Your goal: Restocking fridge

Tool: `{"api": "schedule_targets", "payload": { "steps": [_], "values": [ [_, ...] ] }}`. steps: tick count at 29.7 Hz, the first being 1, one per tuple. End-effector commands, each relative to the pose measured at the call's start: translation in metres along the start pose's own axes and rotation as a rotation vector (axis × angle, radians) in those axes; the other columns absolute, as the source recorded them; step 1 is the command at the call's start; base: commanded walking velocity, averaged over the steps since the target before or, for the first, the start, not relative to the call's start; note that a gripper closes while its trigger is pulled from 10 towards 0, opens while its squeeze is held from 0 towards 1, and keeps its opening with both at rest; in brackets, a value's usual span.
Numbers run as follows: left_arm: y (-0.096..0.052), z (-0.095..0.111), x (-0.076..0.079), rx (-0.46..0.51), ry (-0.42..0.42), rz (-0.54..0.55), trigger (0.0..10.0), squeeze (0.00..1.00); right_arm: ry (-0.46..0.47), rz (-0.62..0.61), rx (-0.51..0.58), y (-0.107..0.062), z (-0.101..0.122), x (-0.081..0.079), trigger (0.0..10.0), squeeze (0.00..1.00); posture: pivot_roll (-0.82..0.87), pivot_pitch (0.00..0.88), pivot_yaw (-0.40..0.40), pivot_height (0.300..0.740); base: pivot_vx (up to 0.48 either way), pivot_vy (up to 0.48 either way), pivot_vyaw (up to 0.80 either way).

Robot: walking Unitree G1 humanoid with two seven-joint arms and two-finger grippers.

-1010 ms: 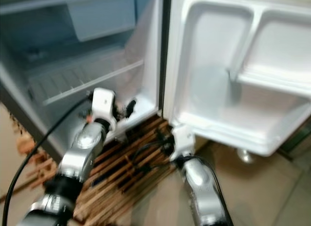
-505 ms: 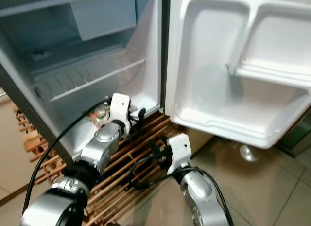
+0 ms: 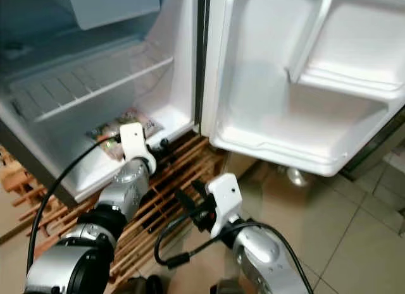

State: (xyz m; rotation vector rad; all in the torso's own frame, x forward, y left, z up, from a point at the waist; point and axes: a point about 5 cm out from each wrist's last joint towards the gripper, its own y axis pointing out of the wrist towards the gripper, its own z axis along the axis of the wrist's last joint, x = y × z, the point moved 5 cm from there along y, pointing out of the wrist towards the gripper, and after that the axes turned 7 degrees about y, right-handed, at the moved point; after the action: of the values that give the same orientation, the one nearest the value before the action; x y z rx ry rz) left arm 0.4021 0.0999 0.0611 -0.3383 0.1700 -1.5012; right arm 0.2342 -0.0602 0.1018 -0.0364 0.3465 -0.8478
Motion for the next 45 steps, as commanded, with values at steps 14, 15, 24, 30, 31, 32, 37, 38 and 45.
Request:
{"api": "schedule_targets", "payload": {
  "steps": [14,15,24,30,31,32,37,38,45],
  "values": [
    [0.009,0.037,0.007,0.095,-0.092,0.016,10.0,0.0,0.019,0.008,-0.033,-0.022,0.009,-0.022,10.0,0.0,-0.36,0.247,-0.021,0.74,0.0,0.0,0.0],
    [0.01,0.046,0.009,0.117,-0.083,0.014,10.0,0.0,0.02,0.005,-0.036,-0.023,0.01,-0.023,10.0,0.0,-0.36,0.247,-0.02,0.74,0.0,0.0,0.0],
    [0.005,0.094,0.007,0.268,0.015,0.123,10.0,0.0,0.036,-0.011,-0.054,-0.027,0.007,-0.025,10.0,0.0,-0.36,0.244,-0.021,0.74,0.0,0.0,0.0],
    [0.006,0.096,0.0,0.265,0.01,0.159,10.0,0.0,0.043,-0.007,-0.064,-0.027,0.006,-0.026,10.0,0.0,-0.35,0.239,-0.027,0.74,0.0,0.0,0.0],
    [0.006,0.097,-0.004,0.266,0.016,0.171,10.0,0.0,0.043,-0.008,-0.064,-0.026,0.006,-0.026,10.0,0.0,-0.35,0.236,-0.027,0.74,0.0,0.0,0.0],
    [0.006,0.099,-0.007,0.27,0.021,0.185,10.0,0.0,0.044,-0.008,-0.065,-0.026,0.005,-0.025,10.0,0.0,-0.35,0.235,-0.027,0.74,0.0,0.0,0.0],
    [0.003,0.098,-0.025,0.282,0.071,0.223,10.0,0.0,0.055,-0.019,-0.066,-0.027,0.005,-0.023,10.0,0.0,-0.34,0.231,-0.028,0.74,0.0,0.0,0.0],
    [0.004,0.092,-0.033,0.263,0.094,0.24,10.0,0.0,0.059,-0.019,-0.068,-0.027,0.003,-0.023,10.0,0.0,-0.34,0.229,-0.029,0.74,0.0,0.0,0.0],
    [0.004,0.08,-0.081,0.221,0.157,0.361,10.0,0.0,0.072,-0.016,-0.079,-0.026,-0.001,-0.024,10.0,0.0,-0.33,0.225,-0.035,0.74,0.0,0.0,0.0]
  ]
}}
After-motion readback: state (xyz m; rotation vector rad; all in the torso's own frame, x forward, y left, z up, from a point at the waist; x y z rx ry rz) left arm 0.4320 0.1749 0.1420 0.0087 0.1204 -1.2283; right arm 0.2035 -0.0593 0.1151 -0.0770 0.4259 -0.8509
